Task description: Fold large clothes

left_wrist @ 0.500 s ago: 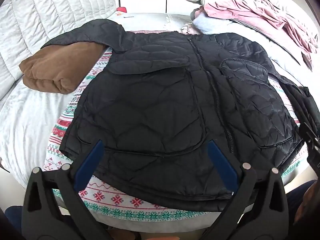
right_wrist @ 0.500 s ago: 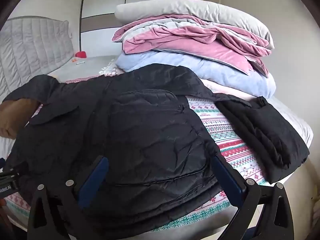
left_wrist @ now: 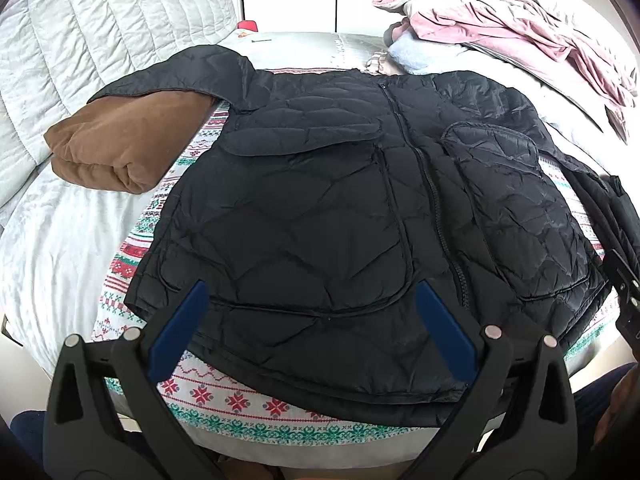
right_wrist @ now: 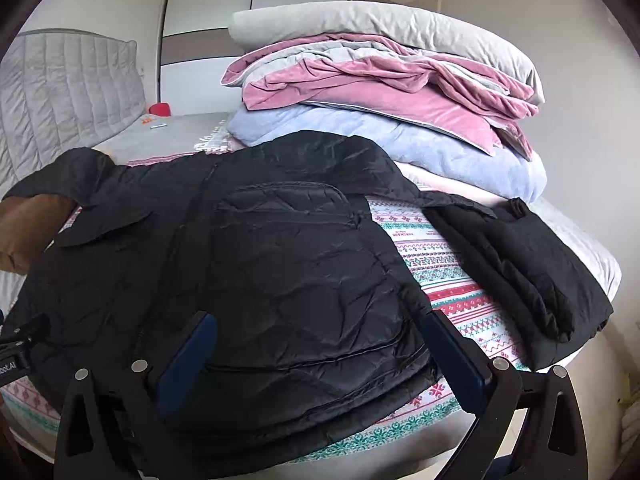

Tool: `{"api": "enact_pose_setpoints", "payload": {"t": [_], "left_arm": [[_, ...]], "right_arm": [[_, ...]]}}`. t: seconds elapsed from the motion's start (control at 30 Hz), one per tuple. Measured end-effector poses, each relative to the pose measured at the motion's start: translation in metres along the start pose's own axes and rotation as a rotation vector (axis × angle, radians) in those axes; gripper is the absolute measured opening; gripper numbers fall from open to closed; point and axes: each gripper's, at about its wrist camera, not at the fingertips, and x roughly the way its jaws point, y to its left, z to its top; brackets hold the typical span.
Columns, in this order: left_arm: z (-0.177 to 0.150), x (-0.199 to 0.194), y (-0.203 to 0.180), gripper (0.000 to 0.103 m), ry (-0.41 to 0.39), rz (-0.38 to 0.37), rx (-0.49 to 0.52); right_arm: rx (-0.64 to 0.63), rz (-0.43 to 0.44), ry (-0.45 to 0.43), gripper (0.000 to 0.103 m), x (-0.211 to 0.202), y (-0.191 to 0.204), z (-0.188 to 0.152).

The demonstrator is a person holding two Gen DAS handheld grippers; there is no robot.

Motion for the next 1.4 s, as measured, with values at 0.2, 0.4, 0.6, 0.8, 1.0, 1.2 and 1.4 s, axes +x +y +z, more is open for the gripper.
{"api": "enact_pose_setpoints", "payload": {"t": [0.2, 0.4, 0.6, 0.8, 1.0, 1.2, 1.4], "left_arm": [[-0.001, -0.001, -0.002, 0.103, 0.000, 0.003, -0.001], [-0.001, -0.001, 0.002, 0.103, 0.020, -0.012, -0.017], [-0.001, 0.000, 0.004, 0.103, 0.027, -0.029, -0.031], [-0.001, -0.001, 0.002, 0.103, 0.030, 0.025, 0.010], [-0.001, -0.002, 0.002, 0.103, 0.018, 0.028, 0.010], [0.001, -0.001, 0.012, 0.103, 0.004, 0.026, -0.018], [0.002, -0.001, 0.033, 0.103, 0.011, 0.042, -0.052]], "right_arm": [[-0.052, -0.046, -0.013, 0.103, -0.001, 0.006, -0.001], [-0.031, -0.012, 0.028, 0.103, 0.001, 0.003, 0.002], [-0.030, 0.010, 0.057, 0.103, 0.002, 0.003, 0.003], [-0.015, 0.019, 0.020, 0.103, 0.003, 0.004, 0.001], [-0.023, 0.029, 0.025, 0.103, 0.003, 0.003, 0.002], [-0.030, 0.020, 0.020, 0.103, 0.005, 0.001, 0.000], [-0.020, 0.004, 0.029, 0.103, 0.013, -0.011, -0.002]]}}
